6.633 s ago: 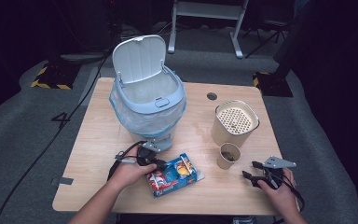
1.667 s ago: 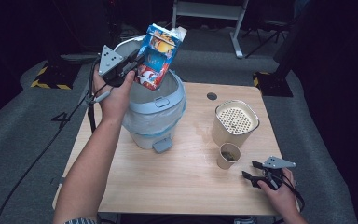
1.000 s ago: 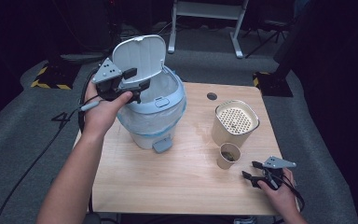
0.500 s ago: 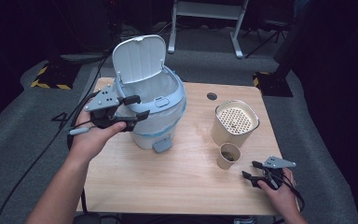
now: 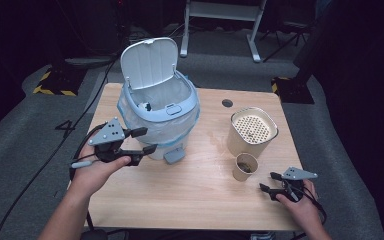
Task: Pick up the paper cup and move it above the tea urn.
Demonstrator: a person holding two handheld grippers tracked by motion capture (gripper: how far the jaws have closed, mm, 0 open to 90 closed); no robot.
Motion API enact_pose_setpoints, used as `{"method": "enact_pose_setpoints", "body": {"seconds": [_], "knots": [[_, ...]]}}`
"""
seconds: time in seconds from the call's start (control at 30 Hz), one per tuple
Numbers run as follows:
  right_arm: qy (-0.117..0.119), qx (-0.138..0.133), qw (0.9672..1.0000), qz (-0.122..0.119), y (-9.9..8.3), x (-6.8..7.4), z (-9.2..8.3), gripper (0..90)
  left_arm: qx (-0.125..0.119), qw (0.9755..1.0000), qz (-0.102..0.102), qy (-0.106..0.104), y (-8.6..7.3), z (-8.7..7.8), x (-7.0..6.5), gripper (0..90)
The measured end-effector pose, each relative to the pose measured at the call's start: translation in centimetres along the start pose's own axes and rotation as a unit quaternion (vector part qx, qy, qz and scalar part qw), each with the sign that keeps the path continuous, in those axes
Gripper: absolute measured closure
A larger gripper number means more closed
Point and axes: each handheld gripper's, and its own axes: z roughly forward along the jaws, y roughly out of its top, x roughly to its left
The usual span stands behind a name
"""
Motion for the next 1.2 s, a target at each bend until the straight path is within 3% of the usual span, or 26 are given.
{"method": "enact_pose_setpoints", "body": {"seconds": [0.2, 0.57, 0.67, 0.8, 0.9, 0.97, 1.03, 1.2], "knots": [[0.000, 0.009, 1.0000, 0.002, 0.1, 0.2, -0.3, 36.3, 0.034, 0.9993, -0.005, -0.013, -2.2, 1.5, 0.1, 39.8], [0.015, 0.015, 0.9998, 0.003, 0.9, 0.7, -1.2, 35.7, 0.060, 0.9965, -0.050, -0.030, -6.4, 4.0, 0.4, 40.4], [0.020, 0.010, 0.9997, -0.001, 1.2, 1.0, -1.4, 35.6, 0.063, 0.9945, -0.076, -0.034, -7.8, 4.7, 0.4, 41.6], [0.021, 0.000, 0.9998, -0.001, 1.7, 1.3, -1.5, 33.4, 0.076, 0.9924, -0.091, -0.033, -9.5, 5.5, 0.7, 41.7], [0.022, -0.001, 0.9997, -0.012, 2.1, 1.5, -1.6, 30.6, 0.101, 0.9904, -0.093, -0.020, -10.5, 5.9, 0.8, 41.7], [0.024, 0.000, 0.9996, -0.017, 2.3, 1.6, -1.7, 29.4, 0.126, 0.9888, -0.080, -0.006, -11.1, 6.2, 0.8, 41.5], [0.026, -0.003, 0.9994, -0.021, 2.6, 1.7, -1.7, 26.3, 0.135, 0.9865, -0.093, -0.007, -12.1, 6.6, 0.8, 41.5], [0.033, -0.011, 0.9991, -0.026, 3.4, 2.0, -1.7, 18.4, 0.156, 0.9837, -0.089, 0.001, -13.1, 7.1, 0.9, 41.2]]}}
